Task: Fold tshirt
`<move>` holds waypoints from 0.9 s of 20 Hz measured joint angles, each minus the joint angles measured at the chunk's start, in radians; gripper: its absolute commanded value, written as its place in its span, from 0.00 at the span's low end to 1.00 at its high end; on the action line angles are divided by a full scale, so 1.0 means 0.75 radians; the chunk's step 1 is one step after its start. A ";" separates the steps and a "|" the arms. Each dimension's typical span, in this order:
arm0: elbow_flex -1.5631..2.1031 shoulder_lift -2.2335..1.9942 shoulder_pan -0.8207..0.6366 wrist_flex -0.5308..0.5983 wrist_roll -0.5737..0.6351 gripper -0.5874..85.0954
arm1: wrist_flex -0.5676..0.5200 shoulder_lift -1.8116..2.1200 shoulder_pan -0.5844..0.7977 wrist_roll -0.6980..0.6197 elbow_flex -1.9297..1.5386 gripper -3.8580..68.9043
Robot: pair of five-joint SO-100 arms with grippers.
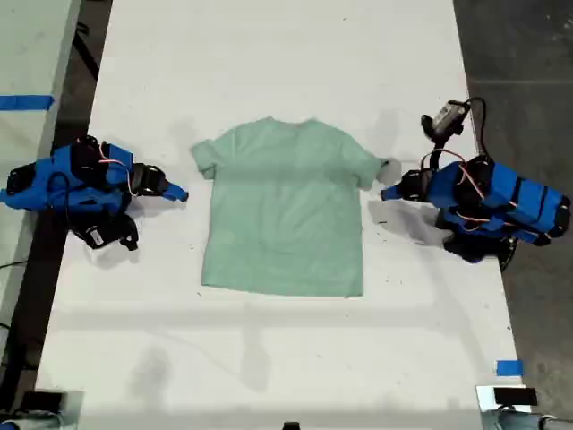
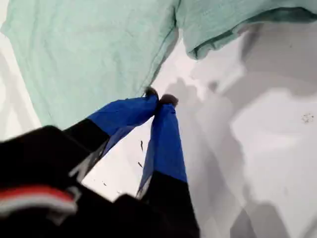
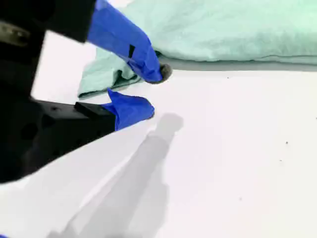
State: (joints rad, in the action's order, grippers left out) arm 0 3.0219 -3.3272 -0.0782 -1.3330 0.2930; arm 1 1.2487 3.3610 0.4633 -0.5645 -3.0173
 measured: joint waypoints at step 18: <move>-0.051 0.119 -0.160 0.045 -0.231 0.01 | 0.108 -0.055 -0.207 0.841 0.121 0.04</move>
State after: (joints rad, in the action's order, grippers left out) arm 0 2.9836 -3.2382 -0.1979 -1.2993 0.1197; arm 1 1.3300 3.3195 0.3083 0.0660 -2.9268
